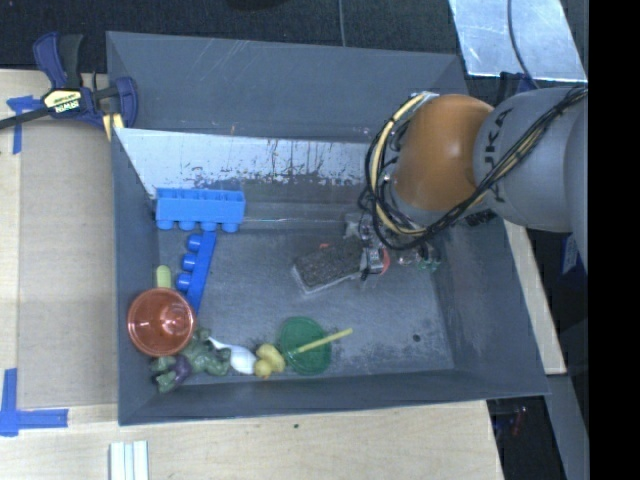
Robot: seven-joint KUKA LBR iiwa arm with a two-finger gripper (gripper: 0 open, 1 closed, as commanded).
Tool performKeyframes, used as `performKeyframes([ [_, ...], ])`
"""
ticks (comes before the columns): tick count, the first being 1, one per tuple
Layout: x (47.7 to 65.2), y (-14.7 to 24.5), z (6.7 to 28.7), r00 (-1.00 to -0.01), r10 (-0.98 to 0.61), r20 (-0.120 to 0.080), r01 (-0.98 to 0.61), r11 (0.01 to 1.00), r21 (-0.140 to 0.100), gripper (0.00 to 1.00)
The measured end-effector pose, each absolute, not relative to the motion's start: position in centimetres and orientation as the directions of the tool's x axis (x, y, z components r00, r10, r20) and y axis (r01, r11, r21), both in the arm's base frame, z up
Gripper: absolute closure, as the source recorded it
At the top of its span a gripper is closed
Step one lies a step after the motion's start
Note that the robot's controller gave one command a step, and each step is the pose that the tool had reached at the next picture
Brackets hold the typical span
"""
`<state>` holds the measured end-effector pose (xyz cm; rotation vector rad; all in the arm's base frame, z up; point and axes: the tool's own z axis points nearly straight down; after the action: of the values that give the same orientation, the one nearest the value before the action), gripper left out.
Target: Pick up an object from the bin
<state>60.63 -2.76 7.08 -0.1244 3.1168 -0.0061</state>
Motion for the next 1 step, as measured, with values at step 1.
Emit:
performKeyframes([
  [1,60.63,-2.75,7.09,-0.997,-0.08,-0.022,-0.08,0.997,-0.005,1.0],
])
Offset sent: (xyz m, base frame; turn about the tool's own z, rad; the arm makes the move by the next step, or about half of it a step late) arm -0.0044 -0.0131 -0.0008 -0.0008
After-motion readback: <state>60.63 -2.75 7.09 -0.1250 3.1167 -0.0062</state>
